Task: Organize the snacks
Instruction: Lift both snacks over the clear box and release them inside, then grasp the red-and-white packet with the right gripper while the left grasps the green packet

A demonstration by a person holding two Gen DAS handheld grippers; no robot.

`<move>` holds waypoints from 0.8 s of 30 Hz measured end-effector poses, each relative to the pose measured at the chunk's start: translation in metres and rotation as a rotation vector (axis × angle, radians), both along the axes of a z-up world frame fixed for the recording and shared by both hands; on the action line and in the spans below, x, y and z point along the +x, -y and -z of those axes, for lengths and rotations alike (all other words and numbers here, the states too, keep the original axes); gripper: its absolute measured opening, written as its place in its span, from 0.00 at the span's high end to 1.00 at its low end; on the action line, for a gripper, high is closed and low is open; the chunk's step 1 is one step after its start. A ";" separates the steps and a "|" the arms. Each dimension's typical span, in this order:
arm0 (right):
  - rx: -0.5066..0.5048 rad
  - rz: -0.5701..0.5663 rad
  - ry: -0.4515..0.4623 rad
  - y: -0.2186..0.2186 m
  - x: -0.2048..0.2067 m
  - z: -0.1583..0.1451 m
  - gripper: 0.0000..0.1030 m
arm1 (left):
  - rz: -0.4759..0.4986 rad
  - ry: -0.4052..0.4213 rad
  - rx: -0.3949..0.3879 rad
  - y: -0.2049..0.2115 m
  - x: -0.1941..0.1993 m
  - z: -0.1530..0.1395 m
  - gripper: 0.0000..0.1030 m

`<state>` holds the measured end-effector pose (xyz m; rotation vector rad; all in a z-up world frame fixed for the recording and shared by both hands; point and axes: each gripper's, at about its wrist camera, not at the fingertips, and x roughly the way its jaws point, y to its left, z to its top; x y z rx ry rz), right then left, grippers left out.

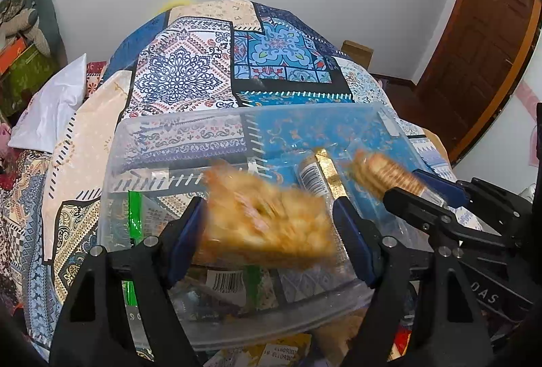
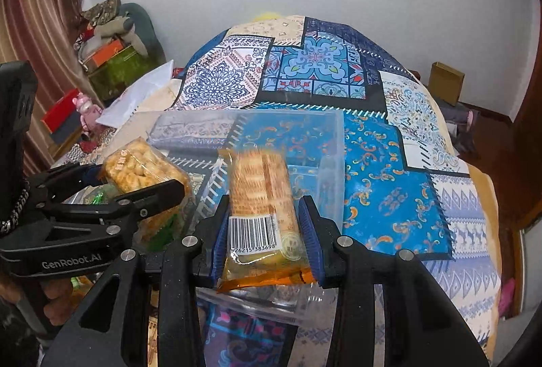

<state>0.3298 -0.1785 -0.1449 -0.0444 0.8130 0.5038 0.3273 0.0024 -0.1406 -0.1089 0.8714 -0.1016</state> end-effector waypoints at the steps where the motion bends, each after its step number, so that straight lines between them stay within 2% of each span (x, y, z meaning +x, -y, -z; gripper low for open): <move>1: 0.002 0.000 -0.004 0.000 0.001 0.000 0.65 | 0.003 0.002 0.001 0.000 0.000 -0.001 0.26; 7: 0.020 -0.003 -0.018 0.004 -0.004 -0.006 0.57 | 0.007 0.029 -0.004 -0.003 -0.012 -0.023 0.22; 12: 0.018 -0.018 0.017 0.013 -0.027 -0.026 0.57 | 0.006 0.076 0.003 -0.009 -0.038 -0.055 0.22; 14: 0.013 -0.026 0.037 0.018 -0.043 -0.036 0.57 | 0.005 0.102 0.020 -0.012 -0.056 -0.069 0.19; 16: 0.016 -0.030 0.051 0.023 -0.055 -0.043 0.56 | -0.007 0.128 0.042 -0.017 -0.076 -0.080 0.11; 20: 0.020 -0.039 0.071 0.033 -0.085 -0.053 0.51 | -0.020 0.137 0.074 -0.029 -0.117 -0.087 0.11; 24: 0.008 -0.048 0.076 0.039 -0.114 -0.055 0.49 | -0.043 0.109 0.077 -0.042 -0.153 -0.080 0.11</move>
